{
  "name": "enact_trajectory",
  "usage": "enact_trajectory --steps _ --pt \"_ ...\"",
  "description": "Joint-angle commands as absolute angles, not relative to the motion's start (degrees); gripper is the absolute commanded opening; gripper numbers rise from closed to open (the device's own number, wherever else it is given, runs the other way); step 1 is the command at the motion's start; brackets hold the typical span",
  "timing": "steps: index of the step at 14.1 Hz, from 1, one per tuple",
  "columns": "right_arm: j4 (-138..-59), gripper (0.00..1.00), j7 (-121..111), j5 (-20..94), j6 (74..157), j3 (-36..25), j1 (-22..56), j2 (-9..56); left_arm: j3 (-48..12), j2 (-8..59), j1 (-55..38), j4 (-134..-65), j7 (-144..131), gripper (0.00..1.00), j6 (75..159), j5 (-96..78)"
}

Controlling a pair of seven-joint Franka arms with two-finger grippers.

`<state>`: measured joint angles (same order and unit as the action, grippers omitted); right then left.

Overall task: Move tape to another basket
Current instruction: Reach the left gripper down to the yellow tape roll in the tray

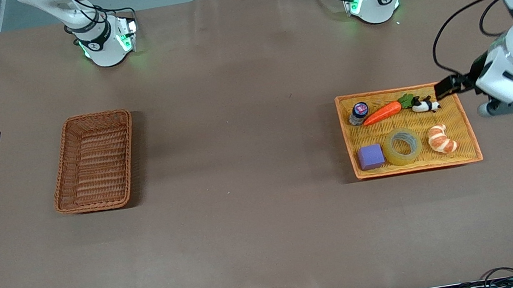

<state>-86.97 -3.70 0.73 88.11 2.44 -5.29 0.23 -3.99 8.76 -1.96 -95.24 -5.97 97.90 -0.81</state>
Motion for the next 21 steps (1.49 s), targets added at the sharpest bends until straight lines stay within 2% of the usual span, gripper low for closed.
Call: enact_trajectory --steps 1,5,7,11,13,18,21 --pt "-87.5 1.0 -2.8 -0.1 88.7 2.5 -5.3 -0.3 -3.9 12.3 -1.2 -94.8 -6.5 1.0 103.2 0.4" --pt "-87.5 1.0 -2.8 -0.1 88.6 2.6 -5.1 -0.3 -3.9 17.6 -1.3 -95.1 -6.5 1.0 105.2 1.6" --pt "-87.5 1.0 -2.8 -0.1 88.6 2.5 -5.5 -0.3 -4.0 18.6 -1.1 -97.5 -6.4 1.0 108.6 3.5" --pt "-87.5 1.0 -2.8 -0.1 88.4 2.5 -6.0 -0.2 -4.0 19.9 -1.3 -106.9 -6.4 1.0 122.0 3.8" --pt "-87.5 1.0 -2.8 -0.1 88.2 2.5 -6.1 -0.3 -4.0 22.4 -1.7 -108.0 -6.5 0.99 125.9 3.8" --pt "-87.6 1.0 -2.9 -0.1 88.2 2.5 -6.0 -0.2 -4.0 25.6 -1.6 -111.8 -6.5 0.97 131.6 3.9" --pt "-87.7 1.0 -2.9 -0.1 88.2 2.5 -6.0 -0.2 -4.0 28.4 -1.6 -111.8 -6.5 0.95 133.7 3.8"
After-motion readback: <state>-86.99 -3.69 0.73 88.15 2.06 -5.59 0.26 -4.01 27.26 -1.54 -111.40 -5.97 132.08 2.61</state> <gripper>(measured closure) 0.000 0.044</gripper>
